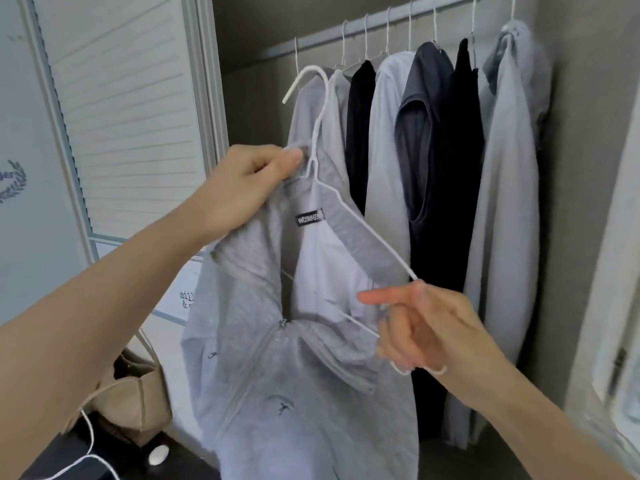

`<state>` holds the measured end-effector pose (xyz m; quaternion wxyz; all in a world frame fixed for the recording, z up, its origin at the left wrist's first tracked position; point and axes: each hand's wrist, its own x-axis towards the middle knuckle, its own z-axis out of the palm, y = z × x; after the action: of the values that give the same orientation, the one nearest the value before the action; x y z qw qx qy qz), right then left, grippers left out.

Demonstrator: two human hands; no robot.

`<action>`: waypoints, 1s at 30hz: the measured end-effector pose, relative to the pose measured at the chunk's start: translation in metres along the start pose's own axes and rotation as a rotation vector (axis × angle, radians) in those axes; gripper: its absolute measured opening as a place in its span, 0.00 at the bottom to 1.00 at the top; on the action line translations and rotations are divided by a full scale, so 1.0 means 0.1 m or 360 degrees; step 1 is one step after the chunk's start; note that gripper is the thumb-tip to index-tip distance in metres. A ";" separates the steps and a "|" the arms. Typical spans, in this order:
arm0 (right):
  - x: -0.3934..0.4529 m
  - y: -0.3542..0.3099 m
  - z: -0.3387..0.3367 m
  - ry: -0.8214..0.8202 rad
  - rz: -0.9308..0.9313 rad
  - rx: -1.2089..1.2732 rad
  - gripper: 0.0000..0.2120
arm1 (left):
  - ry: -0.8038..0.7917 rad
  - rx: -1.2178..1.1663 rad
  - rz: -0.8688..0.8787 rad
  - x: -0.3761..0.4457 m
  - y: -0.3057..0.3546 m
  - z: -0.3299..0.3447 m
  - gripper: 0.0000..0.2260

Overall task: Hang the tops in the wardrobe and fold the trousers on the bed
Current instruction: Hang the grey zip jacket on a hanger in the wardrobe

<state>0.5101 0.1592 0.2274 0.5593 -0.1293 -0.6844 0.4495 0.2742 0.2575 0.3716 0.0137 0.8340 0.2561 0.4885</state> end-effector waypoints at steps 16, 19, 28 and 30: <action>0.08 -0.15 -0.17 -0.0350 0.0487 0.0924 0.36 | 0.0102 -0.0084 -0.0135 -0.18 -0.06 -0.07 0.32; 0.17 -0.06 -0.25 -0.0147 0.0719 0.0743 0.27 | 0.0143 -0.0287 -0.0300 -0.19 -0.17 -0.07 0.39; -0.04 0.27 -0.16 -0.0573 0.0260 -0.2593 0.15 | 0.0388 -0.0418 -0.0725 -0.43 -0.66 -0.21 0.38; -0.08 0.21 -0.20 -0.0573 0.0131 -0.2785 0.10 | 0.0500 -0.0276 -0.0764 -0.49 -0.78 -0.24 0.43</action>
<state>0.5236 0.1749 0.2062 0.1280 -0.4618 -0.8545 -0.2002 0.2032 0.2981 0.3232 0.1602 0.6594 0.4023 0.6145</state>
